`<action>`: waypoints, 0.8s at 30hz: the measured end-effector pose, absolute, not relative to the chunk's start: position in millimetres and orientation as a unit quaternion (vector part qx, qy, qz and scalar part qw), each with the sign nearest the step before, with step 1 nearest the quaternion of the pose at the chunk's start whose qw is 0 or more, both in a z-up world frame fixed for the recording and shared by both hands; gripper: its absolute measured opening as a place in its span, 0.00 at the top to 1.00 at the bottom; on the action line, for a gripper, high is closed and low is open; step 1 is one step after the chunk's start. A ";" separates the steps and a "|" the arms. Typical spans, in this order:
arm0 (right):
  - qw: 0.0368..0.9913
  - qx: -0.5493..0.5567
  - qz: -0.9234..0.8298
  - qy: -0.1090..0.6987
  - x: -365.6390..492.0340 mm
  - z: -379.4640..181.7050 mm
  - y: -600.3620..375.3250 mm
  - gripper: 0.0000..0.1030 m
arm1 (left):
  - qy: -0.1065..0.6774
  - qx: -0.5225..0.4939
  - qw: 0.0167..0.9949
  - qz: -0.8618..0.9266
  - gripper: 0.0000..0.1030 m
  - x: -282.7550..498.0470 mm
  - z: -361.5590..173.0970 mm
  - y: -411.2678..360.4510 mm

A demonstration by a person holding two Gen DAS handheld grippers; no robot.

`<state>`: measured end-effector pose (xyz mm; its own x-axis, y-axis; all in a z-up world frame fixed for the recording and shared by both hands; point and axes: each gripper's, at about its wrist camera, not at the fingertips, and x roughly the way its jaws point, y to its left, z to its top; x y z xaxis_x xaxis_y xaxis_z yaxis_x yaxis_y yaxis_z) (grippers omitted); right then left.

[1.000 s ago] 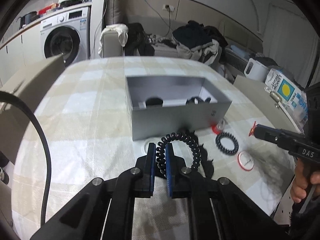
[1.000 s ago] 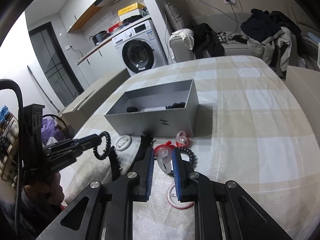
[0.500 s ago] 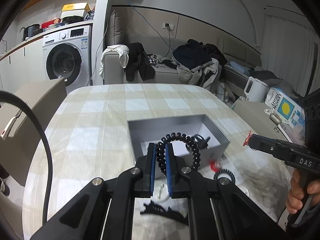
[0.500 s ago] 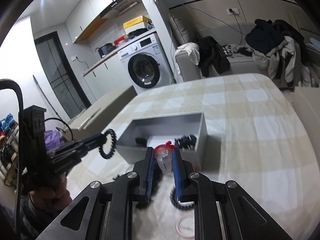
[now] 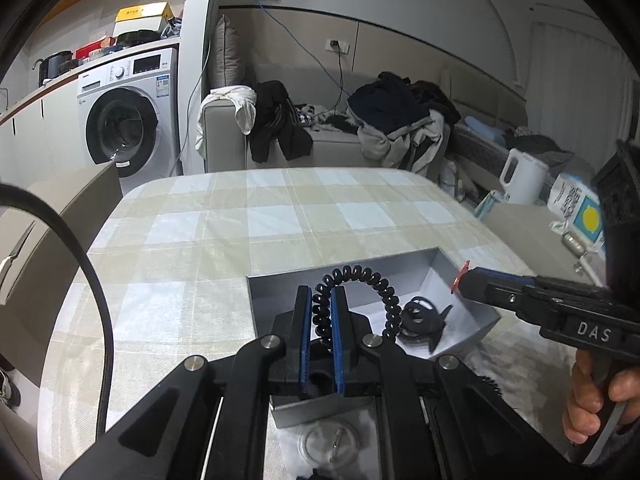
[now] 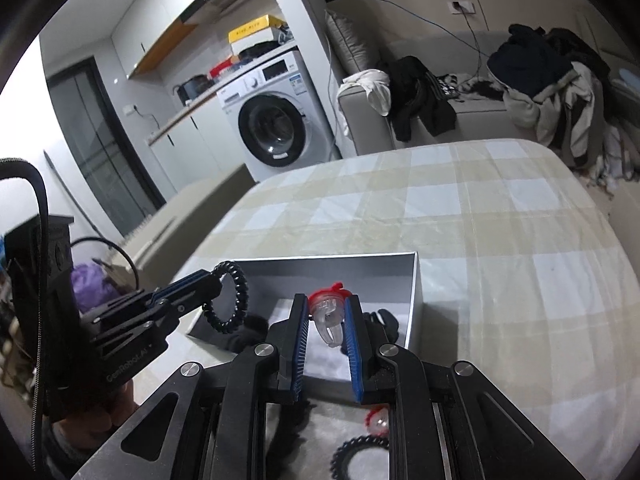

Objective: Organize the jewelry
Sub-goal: 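Lower the bottle into the grey box with the right tool while the left tool releases the hair tie inside, then grasp the white round pin badge with the right tool while the left tool grasps the long black hair clip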

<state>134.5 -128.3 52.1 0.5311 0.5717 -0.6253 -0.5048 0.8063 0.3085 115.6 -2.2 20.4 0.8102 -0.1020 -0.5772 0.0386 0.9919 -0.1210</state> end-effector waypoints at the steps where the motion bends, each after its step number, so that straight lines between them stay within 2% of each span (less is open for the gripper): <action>1: 0.877 0.032 0.301 0.372 134.3 50.6 -125.1 0.84 | 0.310 -0.047 0.949 -0.037 0.95 116.8 18.0 -3.8; 11: 0.886 0.030 0.267 0.378 140.5 43.5 -124.2 0.81 | 0.328 -0.038 0.943 -0.047 0.95 118.9 12.3 -12.6; 13: 0.884 0.037 0.268 0.381 141.0 46.0 -127.5 0.72 | 0.326 -0.034 0.944 -0.046 0.94 116.1 15.1 -14.7; 14: 0.883 0.043 0.270 0.382 140.5 48.2 -130.0 0.50 | 0.326 -0.037 0.944 -0.047 0.90 116.1 16.4 -15.0; 15: 0.882 0.048 0.270 0.382 139.9 50.2 -132.7 0.26 | 0.327 -0.042 0.943 -0.049 0.81 115.4 17.9 -14.5; 16: 0.883 0.058 0.273 0.377 137.2 53.9 -138.3 0.19 | 0.329 -0.049 0.942 -0.054 0.74 113.2 20.2 -13.9; 18: 0.886 0.068 0.273 0.368 130.7 61.2 -148.7 0.07 | 0.327 -0.059 0.942 -0.056 0.44 106.7 24.8 -12.4; 19: 0.886 0.065 0.272 0.369 126.8 64.4 -154.1 0.03 | 0.320 -0.065 0.944 -0.057 0.38 98.3 29.7 -11.1; 21: 0.886 0.055 0.271 0.371 117.8 68.7 -163.4 0.00 | 0.309 -0.065 0.947 -0.051 0.13 89.0 35.1 -11.2; 23: 0.887 0.045 0.268 0.372 105.4 70.8 -173.4 0.00 | 0.292 -0.063 0.953 -0.044 0.01 74.0 40.7 -10.4; 24: 0.888 0.038 0.267 0.372 96.5 70.8 -179.0 0.00 | 0.283 -0.062 0.956 -0.042 0.01 64.1 43.4 -10.0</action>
